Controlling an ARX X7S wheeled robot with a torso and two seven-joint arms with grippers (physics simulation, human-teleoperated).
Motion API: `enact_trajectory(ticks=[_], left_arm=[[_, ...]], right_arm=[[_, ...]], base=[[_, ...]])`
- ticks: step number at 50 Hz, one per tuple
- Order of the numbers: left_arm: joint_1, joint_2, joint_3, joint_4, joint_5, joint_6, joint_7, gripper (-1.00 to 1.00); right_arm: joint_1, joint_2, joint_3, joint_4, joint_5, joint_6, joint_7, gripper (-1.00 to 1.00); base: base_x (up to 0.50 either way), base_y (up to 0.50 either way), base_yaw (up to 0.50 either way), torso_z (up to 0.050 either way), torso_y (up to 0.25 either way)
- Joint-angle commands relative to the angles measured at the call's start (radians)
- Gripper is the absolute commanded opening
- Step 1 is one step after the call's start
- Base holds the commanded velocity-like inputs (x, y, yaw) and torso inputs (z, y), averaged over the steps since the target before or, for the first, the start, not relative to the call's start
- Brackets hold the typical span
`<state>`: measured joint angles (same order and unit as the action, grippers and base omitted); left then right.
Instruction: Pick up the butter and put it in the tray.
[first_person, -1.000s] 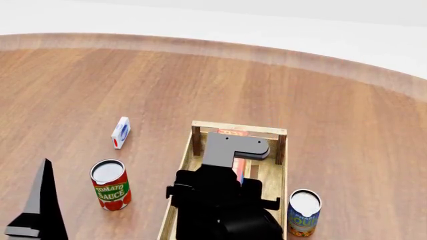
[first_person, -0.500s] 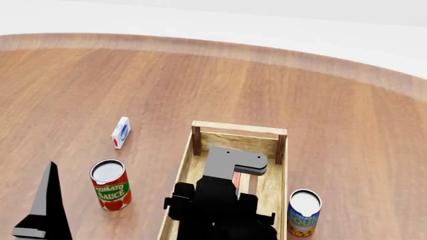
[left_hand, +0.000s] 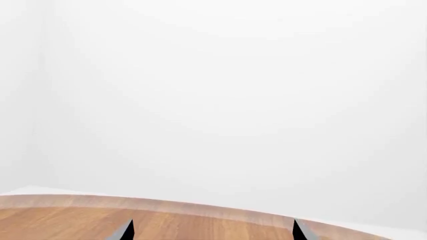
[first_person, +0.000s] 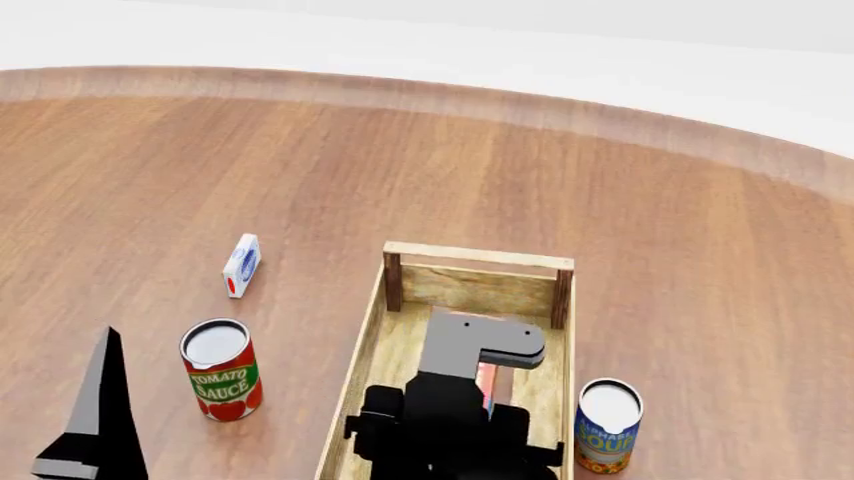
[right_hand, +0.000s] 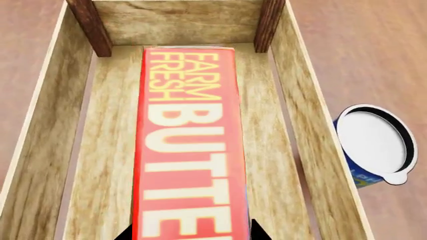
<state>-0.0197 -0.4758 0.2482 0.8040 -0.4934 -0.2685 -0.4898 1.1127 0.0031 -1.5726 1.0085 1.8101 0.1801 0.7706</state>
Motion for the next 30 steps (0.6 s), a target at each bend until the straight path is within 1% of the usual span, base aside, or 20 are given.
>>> enact_trajectory(ticks=[1,16,20,21,23,25,27,30], left_arm=[[0.002,-0.001,0.006,-0.004,0.004,0.006,-0.001,1.00],[-0.005,-0.004,0.008,-0.005,-0.002,0.004,-0.003,1.00],[-0.007,-0.006,0.009,0.000,-0.003,-0.001,-0.006,1.00],[-0.006,-0.007,0.009,0.002,-0.004,-0.001,-0.007,1.00],[-0.006,-0.008,0.009,0.004,-0.004,-0.001,-0.008,1.00],[-0.006,-0.010,0.007,0.008,-0.007,-0.003,-0.010,1.00],[-0.005,-0.011,0.006,0.009,-0.007,-0.001,-0.010,1.00],[-0.003,-0.011,0.007,0.010,-0.006,0.001,-0.011,1.00]], right_arm=[[0.017,-0.003,-0.019,-0.005,-0.079,-0.005,-0.026,1.00],[0.020,-0.003,-0.012,-0.021,-0.103,-0.011,-0.023,1.00],[0.029,0.011,-0.006,-0.064,-0.108,-0.021,-0.004,1.00],[0.039,0.041,-0.011,-0.130,-0.123,-0.035,0.037,1.00],[0.040,0.071,0.002,-0.192,-0.112,-0.038,0.059,1.00],[0.045,0.123,0.007,-0.309,-0.118,-0.053,0.117,1.00],[0.048,0.156,0.010,-0.390,-0.127,-0.063,0.127,1.00],[0.055,0.227,0.008,-0.561,-0.151,-0.083,0.220,1.00]], base=[[0.00,0.00,0.00,0.000,0.000],[0.00,0.00,0.00,0.000,0.000],[0.00,0.00,0.00,0.000,0.000],[0.00,0.00,0.00,0.000,0.000],[0.00,0.00,0.00,0.000,0.000],[0.00,0.00,0.00,0.000,0.000],[0.00,0.00,0.00,0.000,0.000],[0.00,0.00,0.00,0.000,0.000]])
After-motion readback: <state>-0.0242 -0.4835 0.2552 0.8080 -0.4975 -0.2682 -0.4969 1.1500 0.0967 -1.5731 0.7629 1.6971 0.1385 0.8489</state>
